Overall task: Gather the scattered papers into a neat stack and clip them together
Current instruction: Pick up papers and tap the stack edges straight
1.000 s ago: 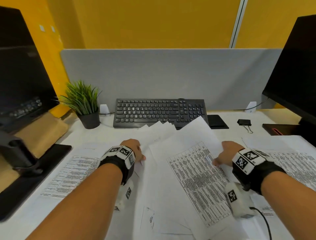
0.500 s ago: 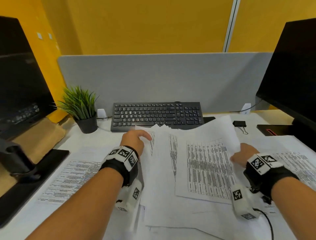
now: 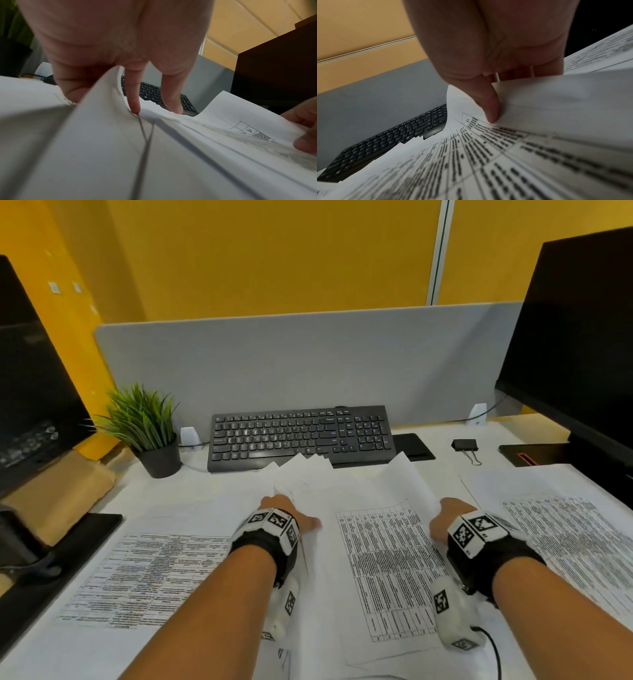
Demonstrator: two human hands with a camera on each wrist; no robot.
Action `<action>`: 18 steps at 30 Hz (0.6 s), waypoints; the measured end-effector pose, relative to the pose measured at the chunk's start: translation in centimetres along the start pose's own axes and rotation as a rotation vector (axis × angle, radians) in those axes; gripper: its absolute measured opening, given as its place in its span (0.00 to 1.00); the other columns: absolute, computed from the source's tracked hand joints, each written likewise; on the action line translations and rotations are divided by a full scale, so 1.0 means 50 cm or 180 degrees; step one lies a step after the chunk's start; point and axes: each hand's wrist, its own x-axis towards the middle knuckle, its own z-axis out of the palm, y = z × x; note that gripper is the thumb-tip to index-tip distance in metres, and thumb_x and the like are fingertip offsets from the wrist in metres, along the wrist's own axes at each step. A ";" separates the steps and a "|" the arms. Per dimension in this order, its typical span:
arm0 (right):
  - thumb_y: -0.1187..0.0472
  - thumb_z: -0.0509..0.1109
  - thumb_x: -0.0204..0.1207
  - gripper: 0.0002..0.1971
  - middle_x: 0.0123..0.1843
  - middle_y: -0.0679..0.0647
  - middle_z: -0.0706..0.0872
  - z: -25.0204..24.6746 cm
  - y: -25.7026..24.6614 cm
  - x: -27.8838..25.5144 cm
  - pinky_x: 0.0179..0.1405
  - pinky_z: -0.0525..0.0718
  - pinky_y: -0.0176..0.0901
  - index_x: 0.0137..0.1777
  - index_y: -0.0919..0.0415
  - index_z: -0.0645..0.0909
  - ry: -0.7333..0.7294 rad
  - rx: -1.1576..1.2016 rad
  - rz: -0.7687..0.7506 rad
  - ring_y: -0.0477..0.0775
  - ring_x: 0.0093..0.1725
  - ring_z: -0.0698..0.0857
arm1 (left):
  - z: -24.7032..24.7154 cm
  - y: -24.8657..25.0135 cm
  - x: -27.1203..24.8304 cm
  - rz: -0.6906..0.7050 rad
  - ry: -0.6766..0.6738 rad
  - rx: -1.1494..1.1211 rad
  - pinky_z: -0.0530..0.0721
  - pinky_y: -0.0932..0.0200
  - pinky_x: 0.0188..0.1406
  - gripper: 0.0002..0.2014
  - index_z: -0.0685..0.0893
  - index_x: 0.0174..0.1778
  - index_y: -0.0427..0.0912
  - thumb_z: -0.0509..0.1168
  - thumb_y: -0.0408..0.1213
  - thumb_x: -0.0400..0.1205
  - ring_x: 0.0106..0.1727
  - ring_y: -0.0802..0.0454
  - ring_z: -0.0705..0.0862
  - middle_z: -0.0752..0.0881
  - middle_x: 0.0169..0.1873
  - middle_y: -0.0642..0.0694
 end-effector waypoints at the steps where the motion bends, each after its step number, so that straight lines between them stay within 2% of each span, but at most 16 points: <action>1: 0.61 0.66 0.72 0.06 0.45 0.54 0.79 0.000 -0.001 -0.002 0.45 0.78 0.43 0.44 0.56 0.71 -0.0013 0.0014 -0.0020 0.58 0.43 0.79 | 0.001 0.004 0.000 -0.0067 0.0046 -0.0011 0.80 0.55 0.55 0.42 0.74 0.67 0.38 0.69 0.65 0.65 0.62 0.42 0.80 0.79 0.63 0.40; 3: 0.62 0.66 0.73 0.06 0.48 0.56 0.80 0.000 -0.002 -0.005 0.45 0.76 0.42 0.45 0.57 0.70 -0.0045 0.0025 -0.0047 0.58 0.43 0.78 | 0.002 0.008 0.002 -0.0134 0.0127 -0.0064 0.77 0.57 0.56 0.38 0.72 0.69 0.38 0.72 0.58 0.68 0.64 0.43 0.79 0.80 0.65 0.42; 7: 0.61 0.66 0.73 0.08 0.50 0.56 0.81 -0.009 0.008 -0.009 0.52 0.79 0.45 0.50 0.57 0.71 -0.0102 0.0074 -0.0073 0.57 0.45 0.77 | -0.028 0.008 -0.010 -0.0121 0.0347 -0.0540 0.75 0.61 0.45 0.25 0.82 0.61 0.41 0.73 0.50 0.72 0.57 0.45 0.83 0.85 0.59 0.44; 9: 0.60 0.66 0.74 0.11 0.47 0.54 0.79 -0.020 0.013 -0.012 0.54 0.79 0.47 0.54 0.59 0.72 -0.0159 0.0209 -0.0031 0.58 0.46 0.77 | -0.052 0.003 -0.023 0.0037 0.0517 -0.1173 0.75 0.62 0.45 0.15 0.85 0.51 0.41 0.73 0.44 0.73 0.50 0.46 0.82 0.86 0.53 0.44; 11: 0.60 0.66 0.76 0.14 0.56 0.57 0.80 -0.038 0.010 -0.025 0.55 0.76 0.46 0.59 0.61 0.72 -0.0165 0.0584 -0.0046 0.61 0.52 0.78 | -0.082 -0.006 -0.046 0.0386 0.0794 -0.1712 0.75 0.62 0.47 0.05 0.84 0.41 0.43 0.72 0.38 0.75 0.48 0.49 0.81 0.85 0.48 0.45; 12: 0.61 0.66 0.77 0.16 0.61 0.60 0.79 -0.046 0.007 -0.033 0.54 0.74 0.44 0.63 0.63 0.72 -0.0179 0.0839 -0.0083 0.62 0.56 0.78 | -0.097 -0.010 -0.058 0.0603 0.0920 -0.1919 0.75 0.61 0.48 0.03 0.83 0.38 0.44 0.71 0.36 0.75 0.48 0.51 0.80 0.83 0.48 0.48; 13: 0.61 0.65 0.78 0.17 0.63 0.61 0.79 -0.053 0.005 -0.039 0.52 0.72 0.44 0.66 0.65 0.72 -0.0171 0.1155 -0.0136 0.62 0.57 0.78 | -0.111 -0.015 -0.069 0.0812 0.1018 -0.2109 0.76 0.59 0.51 0.04 0.83 0.36 0.45 0.70 0.34 0.75 0.48 0.53 0.78 0.82 0.47 0.51; 15: 0.60 0.64 0.80 0.17 0.60 0.61 0.80 -0.063 0.000 -0.054 0.51 0.73 0.45 0.68 0.63 0.72 -0.0113 0.1884 -0.0317 0.59 0.54 0.78 | -0.134 -0.028 -0.082 0.1217 0.1112 -0.2556 0.79 0.53 0.54 0.12 0.81 0.30 0.49 0.68 0.29 0.76 0.44 0.52 0.79 0.82 0.41 0.54; 17: 0.58 0.62 0.81 0.15 0.59 0.59 0.82 -0.065 -0.010 -0.064 0.55 0.75 0.47 0.66 0.61 0.74 -0.0029 0.2455 -0.0478 0.58 0.56 0.79 | -0.151 -0.043 -0.083 0.1459 0.1202 -0.3004 0.80 0.50 0.47 0.18 0.80 0.25 0.54 0.67 0.27 0.76 0.41 0.46 0.80 0.82 0.35 0.51; 18: 0.57 0.62 0.81 0.15 0.59 0.58 0.82 -0.067 -0.018 -0.068 0.57 0.77 0.49 0.65 0.61 0.75 0.0020 0.2610 -0.0572 0.59 0.57 0.80 | -0.158 -0.048 -0.084 0.1523 0.1246 -0.3142 0.78 0.50 0.43 0.18 0.80 0.26 0.55 0.66 0.27 0.76 0.42 0.45 0.80 0.81 0.35 0.49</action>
